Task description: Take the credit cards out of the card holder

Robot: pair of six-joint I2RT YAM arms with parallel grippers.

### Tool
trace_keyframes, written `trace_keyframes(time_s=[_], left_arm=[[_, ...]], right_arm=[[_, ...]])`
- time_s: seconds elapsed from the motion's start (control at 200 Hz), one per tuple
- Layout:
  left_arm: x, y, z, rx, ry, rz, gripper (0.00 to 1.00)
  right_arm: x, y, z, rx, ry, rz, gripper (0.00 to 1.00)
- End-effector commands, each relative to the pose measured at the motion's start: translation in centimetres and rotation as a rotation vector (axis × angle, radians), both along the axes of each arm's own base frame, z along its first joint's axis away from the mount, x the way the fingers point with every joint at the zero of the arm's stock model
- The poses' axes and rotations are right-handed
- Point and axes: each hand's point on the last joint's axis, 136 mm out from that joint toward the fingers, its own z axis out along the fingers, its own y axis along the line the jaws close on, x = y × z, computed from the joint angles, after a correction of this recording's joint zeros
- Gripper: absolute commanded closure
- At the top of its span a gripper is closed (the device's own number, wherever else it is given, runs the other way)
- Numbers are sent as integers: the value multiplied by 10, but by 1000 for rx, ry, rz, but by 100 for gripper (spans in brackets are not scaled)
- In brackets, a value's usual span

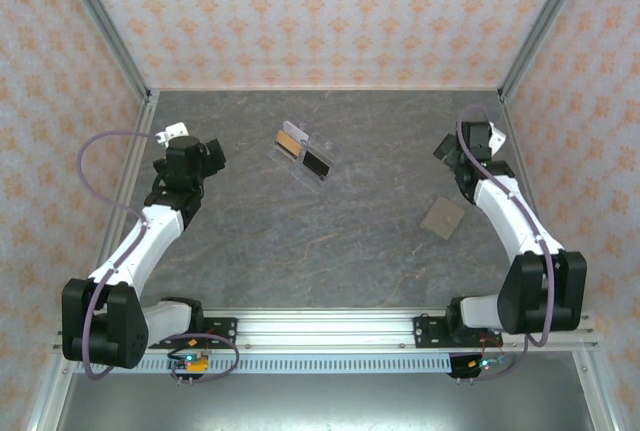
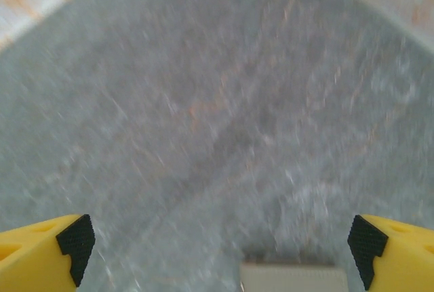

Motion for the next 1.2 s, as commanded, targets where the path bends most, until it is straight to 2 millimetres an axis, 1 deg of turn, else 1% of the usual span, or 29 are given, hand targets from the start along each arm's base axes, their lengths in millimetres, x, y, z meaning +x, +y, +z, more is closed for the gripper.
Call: trace_keyframes(time_s=[0.0,0.07,0.14,0.39,0.535,0.681,0.771,0.821,0.936,1.021,1.071,1.136,1.196], left_arm=[[-9,-9,-18,-88,88,-5,0],[-8,-14,-18,-117,80,-21,0],[-7,-17,-16,-132,74,-37,0],[-11,-16,-13,-145,71,-16,0],[-12,-20,-14,-168,72,-32,0],[-10,-34,-17,-223,87,-94,0],[-9,-45,-20,-273,99,-130,0],[-8,-52,-21,-309,99,-147,0],[-6,-75,-25,-386,106,-206,0],[-5,-96,-28,-424,116,-272,0],[-5,-106,-29,-466,120,-279,0],[-5,-121,-31,-494,131,-318,0],[-5,-134,-34,-521,148,-346,0]], right_arm=[[-38,9,-43,80,237,-19,6],[-42,11,-56,91,279,-9,12],[-47,13,-71,99,329,-2,14],[-56,20,-113,125,467,21,17],[-58,28,-130,164,505,42,17],[-56,44,-140,219,518,63,18],[-51,67,-142,252,505,100,18],[-47,84,-141,253,503,137,18],[-40,133,-141,257,507,241,18],[-40,174,-142,263,509,333,19],[-41,196,-142,253,514,389,19],[-42,222,-141,248,512,457,21],[-43,241,-139,248,504,521,22]])
